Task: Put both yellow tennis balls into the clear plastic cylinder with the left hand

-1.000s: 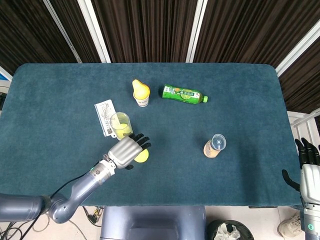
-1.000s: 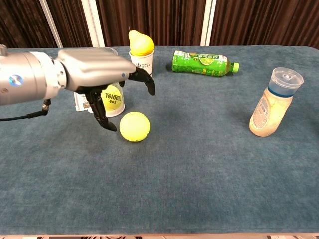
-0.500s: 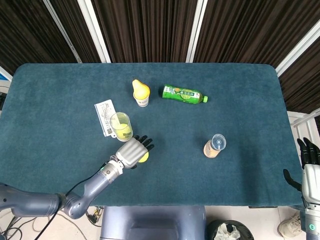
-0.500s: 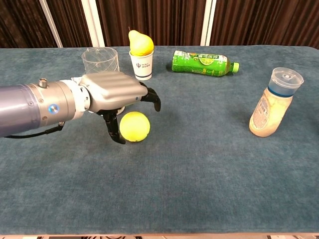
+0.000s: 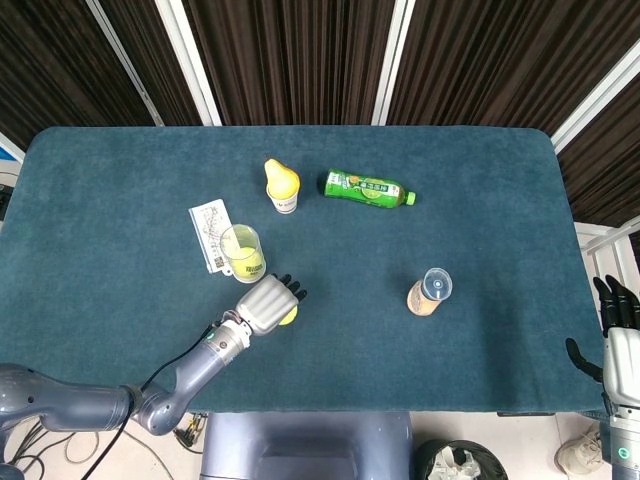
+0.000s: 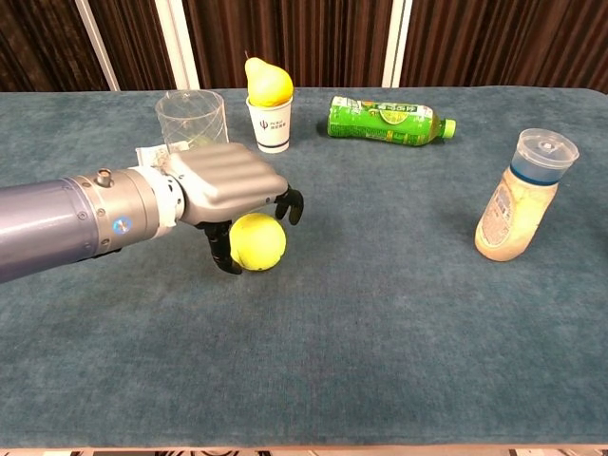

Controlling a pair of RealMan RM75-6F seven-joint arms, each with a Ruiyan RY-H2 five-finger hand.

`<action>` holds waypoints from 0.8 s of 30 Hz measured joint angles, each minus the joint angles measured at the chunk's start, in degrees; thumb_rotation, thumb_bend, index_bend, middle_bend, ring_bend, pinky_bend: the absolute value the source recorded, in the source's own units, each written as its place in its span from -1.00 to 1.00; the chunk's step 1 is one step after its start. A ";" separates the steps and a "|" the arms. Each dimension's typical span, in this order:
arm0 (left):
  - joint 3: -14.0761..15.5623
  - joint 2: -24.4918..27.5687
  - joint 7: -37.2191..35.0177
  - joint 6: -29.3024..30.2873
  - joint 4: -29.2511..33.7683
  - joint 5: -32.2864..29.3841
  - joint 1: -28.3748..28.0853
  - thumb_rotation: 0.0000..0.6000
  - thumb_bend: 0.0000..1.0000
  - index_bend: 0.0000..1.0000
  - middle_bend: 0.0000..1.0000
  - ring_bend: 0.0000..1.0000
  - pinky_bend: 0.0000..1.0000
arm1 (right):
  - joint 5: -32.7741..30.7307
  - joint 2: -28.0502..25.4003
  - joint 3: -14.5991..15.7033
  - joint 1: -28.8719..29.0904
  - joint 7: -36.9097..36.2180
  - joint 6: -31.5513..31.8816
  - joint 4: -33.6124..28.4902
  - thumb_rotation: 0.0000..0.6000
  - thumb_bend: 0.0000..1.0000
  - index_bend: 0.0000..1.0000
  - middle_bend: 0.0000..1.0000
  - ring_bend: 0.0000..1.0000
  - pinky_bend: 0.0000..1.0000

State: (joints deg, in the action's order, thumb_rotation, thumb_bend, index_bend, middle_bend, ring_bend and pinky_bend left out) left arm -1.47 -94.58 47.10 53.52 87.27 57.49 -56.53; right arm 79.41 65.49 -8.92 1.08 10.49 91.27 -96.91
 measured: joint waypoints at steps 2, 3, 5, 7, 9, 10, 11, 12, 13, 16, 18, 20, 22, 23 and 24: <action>0.23 -0.25 0.85 0.05 -0.31 -0.03 -0.09 1.00 -0.59 -0.18 -0.10 -0.22 0.30 | -0.02 -0.06 -0.04 -0.04 -0.11 0.06 -0.03 1.00 -0.32 -0.84 -0.84 -0.78 -0.88; 0.35 -0.33 1.22 0.10 -0.44 0.00 -0.12 1.00 -0.57 -0.15 -0.08 -0.19 0.31 | -0.03 -0.10 -0.07 -0.06 -0.16 0.11 -0.04 1.00 -0.32 -0.84 -0.84 -0.78 -0.88; 0.59 -0.46 2.26 0.45 -0.73 0.13 -0.15 1.00 -0.52 -0.10 -0.02 -0.12 0.34 | -0.12 -0.16 -0.12 -0.08 -0.31 0.12 -0.04 1.00 -0.32 -0.84 -0.84 -0.78 -0.88; 0.62 -0.61 2.76 0.97 -0.82 0.27 -0.08 1.00 -0.47 -0.07 0.04 -0.06 0.35 | -0.15 -0.18 -0.15 -0.08 -0.33 0.10 -0.02 1.00 -0.32 -0.84 -0.84 -0.78 -0.88; 0.49 -0.69 2.54 1.40 -0.79 0.77 0.04 1.00 -0.44 -0.05 0.06 -0.05 0.35 | -0.12 -0.20 -0.16 -0.10 -0.39 0.15 -0.05 1.00 -0.32 -0.84 -0.84 -0.78 -0.88; 0.39 -0.69 2.37 1.63 -0.76 1.19 0.10 1.00 -0.42 -0.04 0.08 -0.04 0.35 | -0.10 -0.21 -0.16 -0.10 -0.42 0.17 -0.07 1.00 -0.32 -0.84 -0.84 -0.78 -0.88; 0.28 -0.67 2.19 1.82 -0.72 1.54 0.14 1.00 -0.41 -0.04 0.08 -0.04 0.35 | -0.07 -0.22 -0.17 -0.11 -0.44 0.21 -0.09 1.00 -0.32 -0.84 -0.84 -0.78 -0.88; 0.15 -0.64 1.96 2.02 -0.64 1.90 0.18 1.00 -0.40 -0.04 0.08 -0.04 0.35 | -0.05 -0.23 -0.17 -0.13 -0.45 0.26 -0.09 1.00 -0.32 -0.84 -0.84 -0.78 -0.88; -0.09 -0.55 1.56 2.32 -0.41 2.40 0.24 1.00 -0.40 -0.05 0.08 -0.04 0.35 | -0.02 -0.24 -0.18 -0.14 -0.45 0.31 -0.09 1.00 -0.32 -0.84 -0.84 -0.78 -0.88; -0.96 -0.19 0.43 3.18 0.53 3.33 0.37 1.00 -0.40 -0.07 0.06 -0.04 0.35 | -0.03 -0.27 -0.22 -0.19 -0.54 0.40 -0.13 1.00 -0.32 -0.84 -0.84 -0.78 -0.88; -1.89 0.34 -0.63 4.07 1.68 4.28 0.46 1.00 -0.40 -0.07 0.05 -0.04 0.35 | -0.02 -0.28 -0.22 -0.20 -0.57 0.43 -0.14 1.00 -0.32 -0.84 -0.84 -0.78 -0.88; -2.88 1.27 -1.37 5.13 3.20 5.32 0.52 1.00 -0.40 -0.07 0.04 -0.04 0.35 | 0.05 -0.28 -0.20 -0.22 -0.56 0.47 -0.19 1.00 -0.32 -0.84 -0.84 -0.78 -0.88; -3.84 2.76 -1.67 5.95 5.18 6.13 0.53 1.00 -0.41 -0.07 0.04 -0.05 0.35 | 0.09 -0.28 -0.19 -0.24 -0.49 0.53 -0.24 1.00 -0.32 -0.84 -0.84 -0.78 -0.88; -4.30 3.48 -1.75 6.30 6.12 6.42 0.53 1.00 -0.41 -0.07 0.03 -0.05 0.35 | 0.12 -0.27 -0.17 -0.26 -0.40 0.58 -0.29 1.00 -0.32 -0.84 -0.84 -0.78 -0.88; -4.77 4.21 -1.78 6.62 7.08 6.66 0.52 1.00 -0.41 -0.07 0.03 -0.05 0.35 | 0.14 -0.24 -0.16 -0.25 -0.32 0.59 -0.32 1.00 -0.32 -0.84 -0.84 -0.78 -0.88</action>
State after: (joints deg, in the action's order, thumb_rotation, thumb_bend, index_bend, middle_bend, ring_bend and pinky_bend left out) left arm -6.24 -90.37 45.31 60.14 94.36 64.15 -56.01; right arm 79.54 65.25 -9.09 0.82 10.17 91.86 -97.23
